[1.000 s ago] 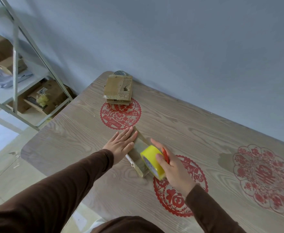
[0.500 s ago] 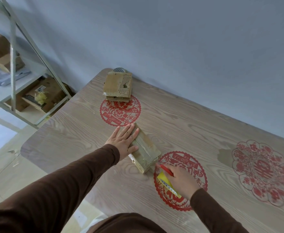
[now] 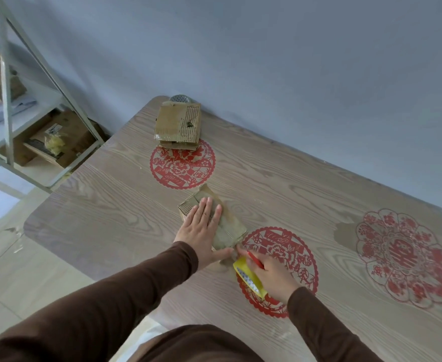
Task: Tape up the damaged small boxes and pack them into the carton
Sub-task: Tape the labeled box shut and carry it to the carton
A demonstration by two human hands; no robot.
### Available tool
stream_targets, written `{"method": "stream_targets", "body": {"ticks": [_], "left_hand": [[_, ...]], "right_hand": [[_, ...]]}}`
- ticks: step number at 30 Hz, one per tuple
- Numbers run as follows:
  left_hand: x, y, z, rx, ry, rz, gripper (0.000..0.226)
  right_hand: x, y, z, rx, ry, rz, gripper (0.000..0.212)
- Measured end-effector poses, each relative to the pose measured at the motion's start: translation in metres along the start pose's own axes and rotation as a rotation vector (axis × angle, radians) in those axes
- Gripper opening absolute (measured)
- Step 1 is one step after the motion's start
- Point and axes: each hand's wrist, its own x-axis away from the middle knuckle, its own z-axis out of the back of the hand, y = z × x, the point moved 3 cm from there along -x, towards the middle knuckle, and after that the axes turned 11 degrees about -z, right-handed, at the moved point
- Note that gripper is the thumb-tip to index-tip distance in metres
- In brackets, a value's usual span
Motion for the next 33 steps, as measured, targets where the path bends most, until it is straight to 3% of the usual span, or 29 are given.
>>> {"method": "stream_targets", "body": {"ticks": [6, 11, 15, 20, 23, 26, 27, 29, 31, 32, 33], "left_hand": [[0.016, 0.040, -0.013, 0.018, 0.095, -0.046, 0.077], [0.014, 0.032, -0.023, -0.038, 0.194, -0.136, 0.070], [0.006, 0.019, -0.019, -0.084, 0.244, -0.241, 0.075], [-0.016, -0.020, -0.001, -0.274, 0.015, -0.431, 0.086], [-0.027, -0.036, 0.014, -0.306, 0.023, -0.371, 0.092], [-0.004, -0.045, 0.022, 0.000, 0.229, -0.039, 0.108], [0.011, -0.039, 0.017, 0.159, 0.352, 0.052, 0.103], [0.041, -0.025, -0.010, 0.533, 0.537, 0.289, 0.064], [0.050, -0.009, -0.033, 1.111, 0.452, 0.570, 0.016], [0.046, 0.000, -0.039, 1.375, 0.353, 0.665, 0.010], [0.040, 0.006, -0.044, 1.534, 0.252, 0.693, 0.021]], "right_hand": [[0.007, 0.002, -0.005, -0.003, -0.031, 0.081, 0.046], [0.007, 0.008, -0.009, -0.200, -0.051, 0.038, 0.047], [0.016, 0.007, -0.018, -0.413, -0.038, 0.032, 0.045], [0.024, -0.020, -0.060, -0.664, -0.114, -0.019, 0.039], [0.016, -0.039, -0.074, -0.807, -0.036, -0.030, 0.039], [0.005, -0.047, -0.081, -0.914, -0.029, -0.051, 0.040], [0.004, -0.046, -0.082, -0.910, -0.023, -0.053, 0.040], [0.004, -0.044, -0.084, -0.881, -0.016, -0.046, 0.040], [0.004, -0.043, -0.086, -0.864, -0.025, -0.031, 0.040], [0.004, -0.043, -0.085, -0.877, -0.042, -0.027, 0.040], [0.005, -0.043, -0.083, -0.896, -0.061, -0.026, 0.038]]}}
